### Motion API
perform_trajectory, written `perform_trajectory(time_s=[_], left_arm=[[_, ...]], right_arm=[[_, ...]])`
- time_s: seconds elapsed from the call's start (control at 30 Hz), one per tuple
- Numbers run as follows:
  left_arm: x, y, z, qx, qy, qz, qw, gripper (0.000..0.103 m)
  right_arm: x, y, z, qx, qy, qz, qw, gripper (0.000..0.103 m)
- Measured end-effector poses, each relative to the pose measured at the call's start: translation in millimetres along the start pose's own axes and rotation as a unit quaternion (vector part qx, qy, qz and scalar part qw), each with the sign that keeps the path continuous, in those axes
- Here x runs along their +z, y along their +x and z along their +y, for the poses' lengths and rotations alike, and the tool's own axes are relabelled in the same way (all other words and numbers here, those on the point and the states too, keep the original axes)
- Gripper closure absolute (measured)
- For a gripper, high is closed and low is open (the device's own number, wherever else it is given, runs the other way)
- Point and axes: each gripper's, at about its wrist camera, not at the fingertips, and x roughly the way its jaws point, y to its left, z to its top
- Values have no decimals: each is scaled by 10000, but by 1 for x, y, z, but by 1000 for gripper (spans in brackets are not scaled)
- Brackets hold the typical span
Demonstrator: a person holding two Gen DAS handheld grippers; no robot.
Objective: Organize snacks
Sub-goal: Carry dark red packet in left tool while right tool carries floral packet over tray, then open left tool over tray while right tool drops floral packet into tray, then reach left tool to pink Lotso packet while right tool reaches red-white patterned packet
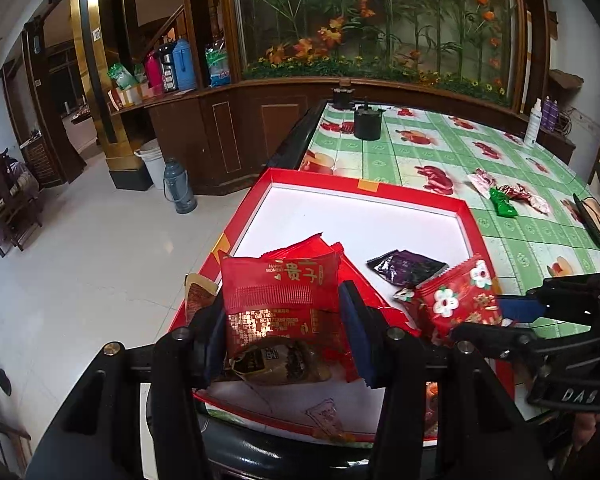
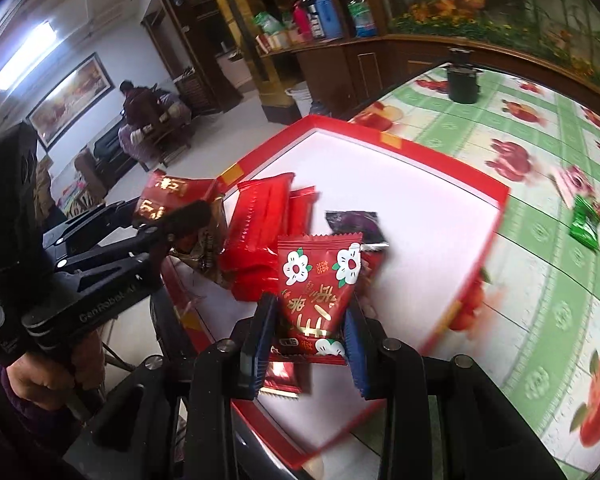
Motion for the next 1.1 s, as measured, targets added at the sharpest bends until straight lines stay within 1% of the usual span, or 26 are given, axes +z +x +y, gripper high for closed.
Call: perform_trajectory(time_s=[0.1,0.2,0.33,0.37,0.4,0.47,0.53,0.87,1.1], left_arm=[[4,6,2,15,0,26,10000,53],[10,14,1,3,-14,64,10000,52],[17,20,1,2,-90,132,9999,50],[18,20,0,-11,-97,127,9999,47],[18,20,-1,-33,-96,129,9999,41],[18,19,-3,-52,-70,108,9999,37],[19,17,-6,-99,-35,74,9999,37],[21,20,-18,-128,39,193,9997,36],[29,21,-56,-291,400,234,9985,36]], right_arm=[[7,10,7,-68,-153,0,9999,70],[16,15,8,-52,-131,-10,9999,69],[25,14,4,-108,-76,-187,9997,67],[25,10,1,-76,0,-261,9996,67],[26,9,-2,-67,39,-305,9995,67],[26,5,-9,-129,92,-388,9991,67],[24,2,-18,-240,176,-429,9986,67],[9,-12,-71,-344,782,-474,9952,66],[-4,-20,-108,-385,1205,-501,9907,65]])
